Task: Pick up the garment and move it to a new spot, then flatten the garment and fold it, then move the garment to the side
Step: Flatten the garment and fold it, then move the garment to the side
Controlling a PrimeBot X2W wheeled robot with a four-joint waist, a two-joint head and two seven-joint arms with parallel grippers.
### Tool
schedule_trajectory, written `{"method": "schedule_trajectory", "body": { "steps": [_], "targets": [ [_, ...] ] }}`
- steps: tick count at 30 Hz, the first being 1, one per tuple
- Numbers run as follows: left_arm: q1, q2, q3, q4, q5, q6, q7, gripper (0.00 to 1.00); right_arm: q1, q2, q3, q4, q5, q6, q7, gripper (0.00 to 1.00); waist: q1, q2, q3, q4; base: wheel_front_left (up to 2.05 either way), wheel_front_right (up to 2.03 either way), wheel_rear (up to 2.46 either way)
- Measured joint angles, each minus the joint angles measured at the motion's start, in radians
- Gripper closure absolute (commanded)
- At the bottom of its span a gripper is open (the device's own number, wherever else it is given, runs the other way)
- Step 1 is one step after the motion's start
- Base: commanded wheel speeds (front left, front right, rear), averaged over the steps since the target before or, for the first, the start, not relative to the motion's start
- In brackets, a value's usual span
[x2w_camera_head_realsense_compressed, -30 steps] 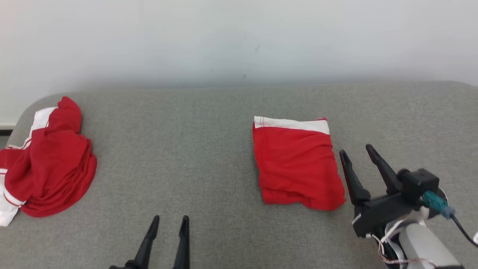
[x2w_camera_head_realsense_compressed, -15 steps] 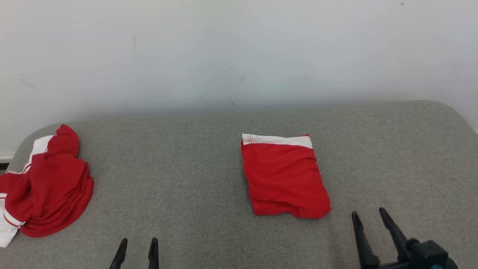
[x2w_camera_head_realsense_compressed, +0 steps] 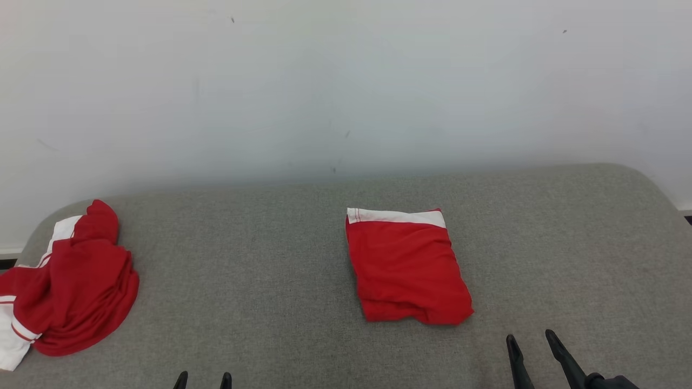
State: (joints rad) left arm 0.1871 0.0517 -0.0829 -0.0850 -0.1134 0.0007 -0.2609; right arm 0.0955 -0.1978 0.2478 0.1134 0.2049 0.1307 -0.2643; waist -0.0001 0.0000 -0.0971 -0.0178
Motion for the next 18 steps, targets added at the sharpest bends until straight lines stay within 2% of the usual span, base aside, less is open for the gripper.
{"method": "schedule_trajectory", "body": {
  "steps": [14, 18],
  "targets": [
    [0.01, -0.001, -0.005, 0.025, -0.002, 0.018, 0.0, 0.0, 0.016, 0.012, 0.009, 0.007, 0.008, 0.0, 0.0, 0.0, 0.0001, 0.0, -0.002, 0.016, 0.0, 0.0, 0.0],
    [0.008, -0.001, -0.008, 0.026, -0.002, 0.017, 0.0, 0.0, 0.01, 0.009, 0.031, 0.027, 0.046, 0.0, 0.0, 0.0, 0.0001, 0.0, 0.009, 0.021, 0.0, 0.0, 0.0]
  ]
}}
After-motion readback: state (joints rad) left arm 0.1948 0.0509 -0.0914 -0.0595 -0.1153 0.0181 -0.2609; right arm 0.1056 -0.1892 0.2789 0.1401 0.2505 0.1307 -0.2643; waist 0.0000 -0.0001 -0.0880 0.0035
